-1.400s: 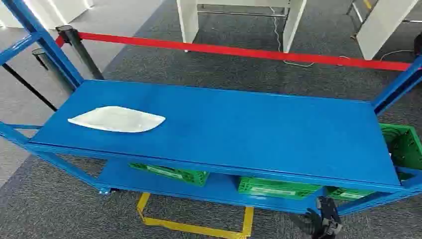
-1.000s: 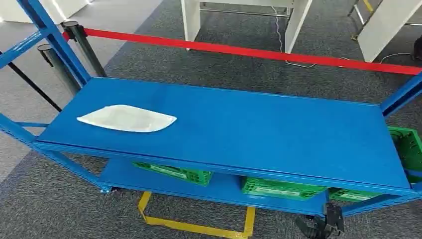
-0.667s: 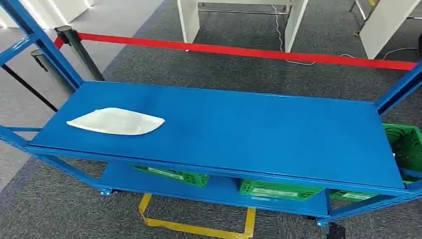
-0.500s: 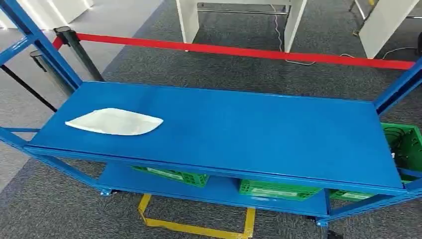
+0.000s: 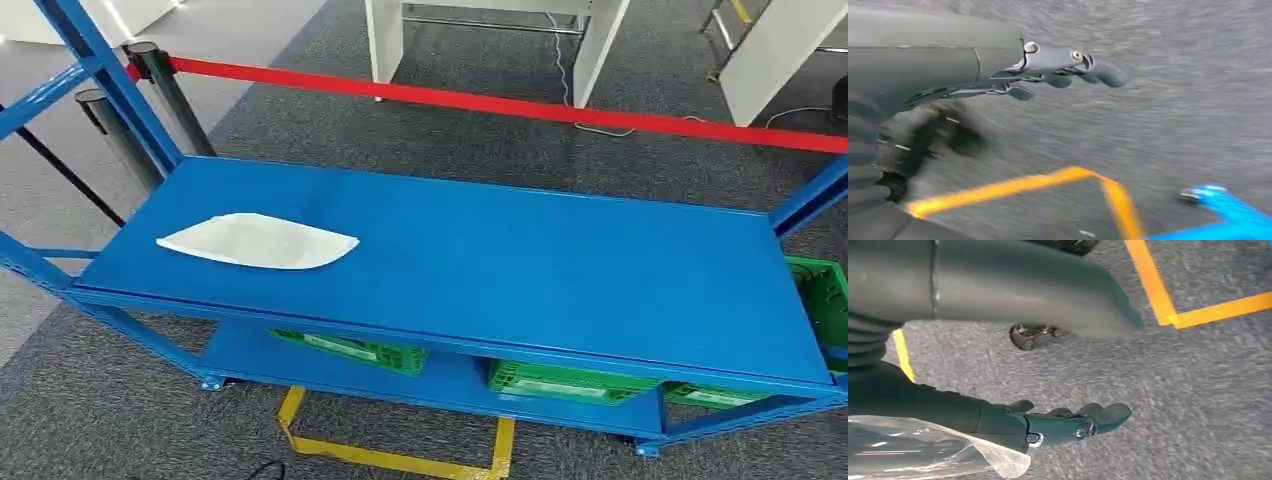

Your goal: Take the parts from the cabinet and place them on the table.

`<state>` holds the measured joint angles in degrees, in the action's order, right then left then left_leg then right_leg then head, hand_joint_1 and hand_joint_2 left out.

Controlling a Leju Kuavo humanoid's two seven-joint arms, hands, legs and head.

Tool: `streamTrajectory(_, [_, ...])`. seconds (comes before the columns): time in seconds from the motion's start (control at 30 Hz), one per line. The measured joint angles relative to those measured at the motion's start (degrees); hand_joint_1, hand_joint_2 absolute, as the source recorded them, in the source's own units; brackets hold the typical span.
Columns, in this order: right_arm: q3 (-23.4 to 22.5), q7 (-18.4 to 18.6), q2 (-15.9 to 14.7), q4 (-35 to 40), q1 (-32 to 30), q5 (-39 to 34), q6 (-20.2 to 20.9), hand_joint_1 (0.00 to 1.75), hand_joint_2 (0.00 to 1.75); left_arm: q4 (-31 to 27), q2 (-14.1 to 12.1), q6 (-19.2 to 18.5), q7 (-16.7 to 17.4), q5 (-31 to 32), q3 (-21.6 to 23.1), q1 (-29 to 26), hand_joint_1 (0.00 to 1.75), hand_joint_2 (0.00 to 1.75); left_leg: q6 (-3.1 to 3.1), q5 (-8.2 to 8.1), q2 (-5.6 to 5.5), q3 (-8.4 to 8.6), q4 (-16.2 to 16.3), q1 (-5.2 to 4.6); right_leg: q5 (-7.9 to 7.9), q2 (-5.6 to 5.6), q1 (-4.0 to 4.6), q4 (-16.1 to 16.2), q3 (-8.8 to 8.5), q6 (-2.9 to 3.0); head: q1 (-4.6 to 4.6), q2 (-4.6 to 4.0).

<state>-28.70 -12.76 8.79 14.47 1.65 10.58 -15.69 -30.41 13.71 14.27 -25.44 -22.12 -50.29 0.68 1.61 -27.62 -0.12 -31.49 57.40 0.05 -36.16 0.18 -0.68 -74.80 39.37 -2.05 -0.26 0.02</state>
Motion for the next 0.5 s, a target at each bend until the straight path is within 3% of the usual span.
streamTrajectory(0.03, [-0.04,0.04,0.0,-0.09,0.04,0.2,-0.07,0.0,0.0,-1.97,0.37,0.0,-0.11,0.02,-0.95,0.02,0.0,1.75,-0.04,-0.05,-0.02,0.11,0.04,-0.01,2.41,-0.01,0.0,3.45,-1.46,0.07,0.04,0.0])
streamTrajectory(0.1, [-0.37,0.13,0.0,-0.2,0.19,0.61,-0.09,0.0,0.0,-5.82,1.31,0.26,-0.11,0.18,-2.44,0.0,0.0,1.75,-0.29,-0.28,-0.03,0.45,0.1,-0.01,7.63,-0.04,0.0,13.85,-6.35,0.44,0.06,0.0])
streamTrajectory(0.13, [-0.53,0.26,0.0,-0.29,0.36,0.88,-0.11,0.0,0.0,-7.52,1.79,0.57,-0.11,0.2,-2.85,0.01,0.0,0.0,-0.55,-0.44,-0.02,0.43,0.22,-0.19,6.97,0.02,0.11,16.16,-7.59,0.59,0.0,0.0])
streamTrajectory(0.27, [-0.92,0.39,0.17,-0.53,0.18,1.38,-0.28,0.0,0.0,-13.05,2.64,2.54,-0.13,-0.4,-3.26,-0.68,0.0,0.0,-1.49,-0.26,-0.06,0.09,0.39,-0.22,7.17,0.11,0.37,16.72,-7.92,1.48,-0.04,0.0])
streamTrajectory(0.3, [-0.96,0.48,0.2,-0.53,0.18,1.55,-0.31,0.0,0.0,-14.78,2.69,3.86,-0.15,-1.22,-3.07,-1.1,0.0,0.0,-1.91,-0.92,-0.11,0.01,0.91,-0.08,7.43,-0.03,-0.01,17.16,-8.1,1.98,-0.04,0.0])
streamTrajectory(0.33, [-1.01,0.5,0.2,-0.53,0.24,1.66,-0.31,0.0,0.0,-16.0,2.95,5.04,-0.15,-1.9,-2.63,-1.64,0.0,0.0,-2.27,-2.27,-0.05,-0.57,2.56,-0.06,7.46,-0.02,-0.01,17.17,-8.19,2.22,-0.28,0.0])
streamTrajectory(0.43, [-1.09,0.74,0.28,-0.61,0.3,2.17,-0.22,0.0,0.0,-21.2,3.3,8.42,-0.2,-4.05,-0.86,-3.63,0.0,0.0,-2.93,-8.72,-0.06,-6.67,15.97,0.16,7.33,-0.17,0.04,17.15,-8.21,2.6,-0.46,0.0])
streamTrajectory(0.47, [-1.2,0.79,0.26,-0.7,0.3,2.23,-0.22,0.0,0.0,-22.65,3.45,9.21,-0.22,-4.62,-0.25,-4.29,0.0,0.0,-2.97,-9.24,-0.05,-7.84,18.35,0.16,7.29,-0.21,0.04,17.14,-8.21,2.65,-0.46,0.0])
streamTrajectory(0.5, [-1.38,0.89,0.28,-0.74,0.3,2.38,-0.22,0.0,0.0,-24.85,3.6,10.19,-0.22,-5.55,0.45,-4.99,0.0,0.0,-2.95,-8.31,-0.05,-7.87,18.26,0.18,7.26,-0.21,0.04,17.14,-8.3,2.67,-0.46,0.0])
